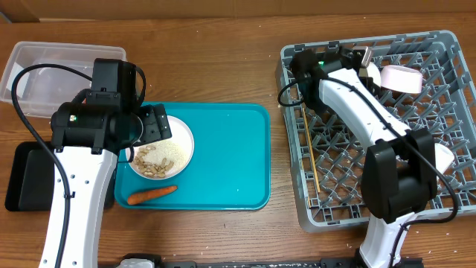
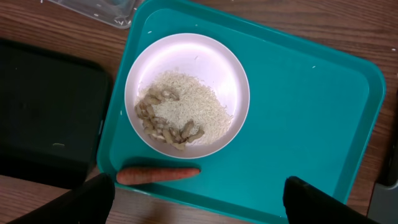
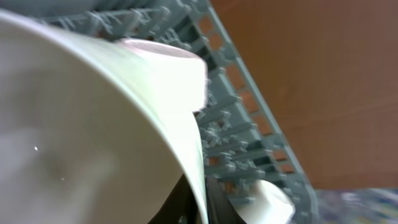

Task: Sort waste into correct bins and load items into the dishwasher
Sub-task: 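Carry the white bowl into the dish rack and set it down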

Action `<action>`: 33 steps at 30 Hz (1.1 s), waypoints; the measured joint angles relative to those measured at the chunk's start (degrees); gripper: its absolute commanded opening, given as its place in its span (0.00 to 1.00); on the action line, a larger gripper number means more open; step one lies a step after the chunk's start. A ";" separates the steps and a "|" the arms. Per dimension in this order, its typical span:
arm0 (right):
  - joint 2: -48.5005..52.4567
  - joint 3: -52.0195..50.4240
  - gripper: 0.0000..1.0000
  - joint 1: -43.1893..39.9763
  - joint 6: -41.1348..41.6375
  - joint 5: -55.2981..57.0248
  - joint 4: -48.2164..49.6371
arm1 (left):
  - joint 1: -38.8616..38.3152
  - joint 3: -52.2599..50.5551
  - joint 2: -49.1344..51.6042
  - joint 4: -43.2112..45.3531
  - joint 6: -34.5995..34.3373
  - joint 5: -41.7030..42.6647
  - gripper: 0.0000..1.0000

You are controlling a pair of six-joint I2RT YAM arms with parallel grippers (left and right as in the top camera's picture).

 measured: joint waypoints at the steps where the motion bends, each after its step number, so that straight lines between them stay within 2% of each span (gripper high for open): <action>1: 0.00 -0.07 0.04 0.04 1.14 0.90 -1.92 | 0.00 0.00 0.00 0.00 0.00 0.00 0.89; 4: 0.00 -0.92 0.04 -0.02 4.42 3.19 -6.84 | 0.00 0.00 0.00 0.02 0.00 0.00 0.88; 11: 0.07 -1.27 0.04 -0.83 6.93 3.69 -6.08 | 0.00 0.00 0.00 0.00 0.00 0.00 0.89; 24: 0.13 -1.64 0.04 -1.25 6.88 7.93 -4.90 | 0.00 0.00 0.00 -0.22 0.00 0.00 0.89; 33: 0.17 -1.68 0.04 -2.73 3.85 6.95 0.94 | 0.00 0.00 0.00 -0.22 0.00 0.00 0.89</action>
